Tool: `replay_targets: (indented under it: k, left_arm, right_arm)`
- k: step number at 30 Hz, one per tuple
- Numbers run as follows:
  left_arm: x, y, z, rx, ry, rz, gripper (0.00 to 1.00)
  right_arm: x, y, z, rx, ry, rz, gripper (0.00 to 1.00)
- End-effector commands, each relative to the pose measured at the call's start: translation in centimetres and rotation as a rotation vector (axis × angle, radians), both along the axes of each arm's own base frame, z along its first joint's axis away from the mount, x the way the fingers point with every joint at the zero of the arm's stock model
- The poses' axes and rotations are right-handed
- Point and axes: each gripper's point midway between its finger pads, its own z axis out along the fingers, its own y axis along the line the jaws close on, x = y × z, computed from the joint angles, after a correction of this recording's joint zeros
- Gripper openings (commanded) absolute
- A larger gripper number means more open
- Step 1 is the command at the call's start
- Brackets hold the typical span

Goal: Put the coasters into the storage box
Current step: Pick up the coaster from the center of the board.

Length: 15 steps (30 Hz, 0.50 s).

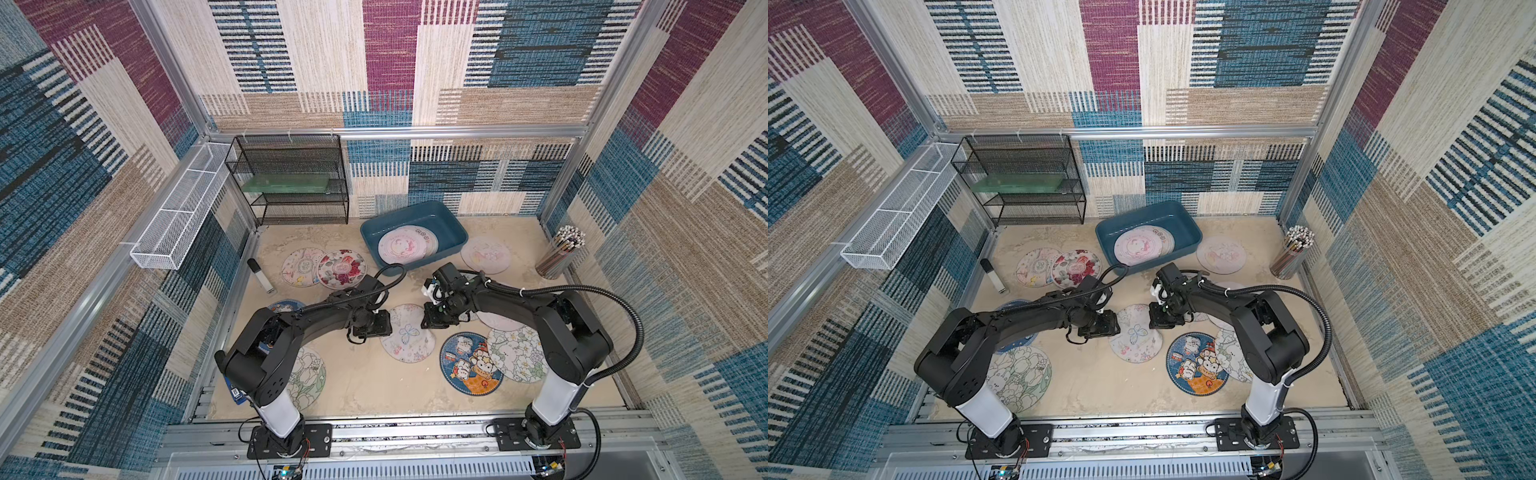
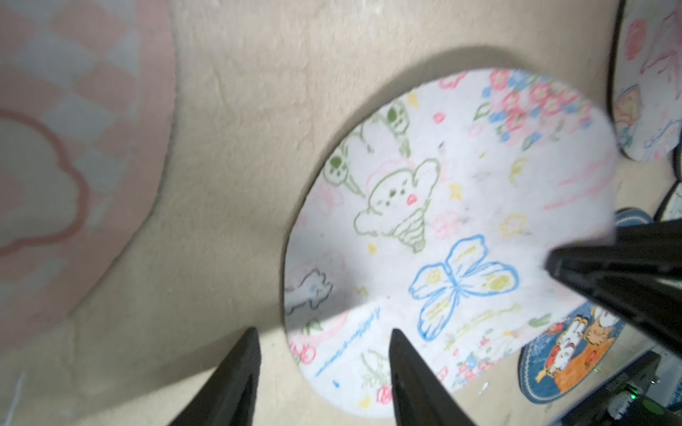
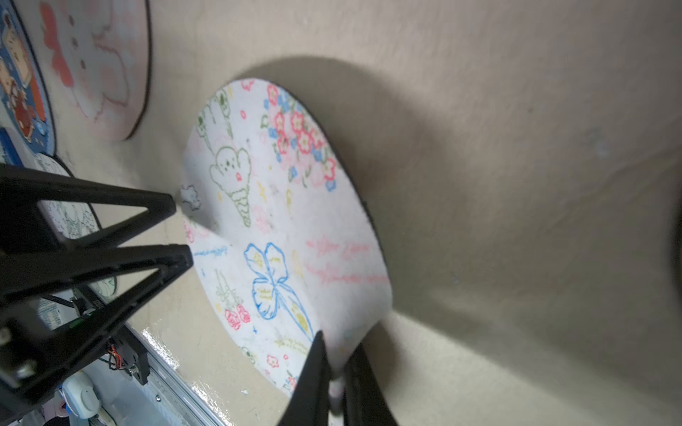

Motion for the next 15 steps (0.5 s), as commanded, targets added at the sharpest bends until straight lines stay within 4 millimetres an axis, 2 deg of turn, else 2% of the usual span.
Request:
replay_targets:
  k: [1, 8, 15]
  left_arm:
    - [-1.1, 1.3, 0.1, 0.041, 0.027, 0.013, 0.6]
    - [-1.2, 2.6, 1.6, 0.022, -0.011, 0.063, 0.67]
    - [-1.5, 3.7, 2.1, 0.013, -0.032, 0.082, 0.69]
  right_arm:
    - [0.8, 0.1, 2.2, 0.035, -0.023, -0.018, 0.12]
    - [3.5, 0.1, 7.7, 0.072, -0.121, -0.035, 0.12]
    - [7.4, 1.0, 13.1, 0.134, -0.225, -0.049, 0.12]
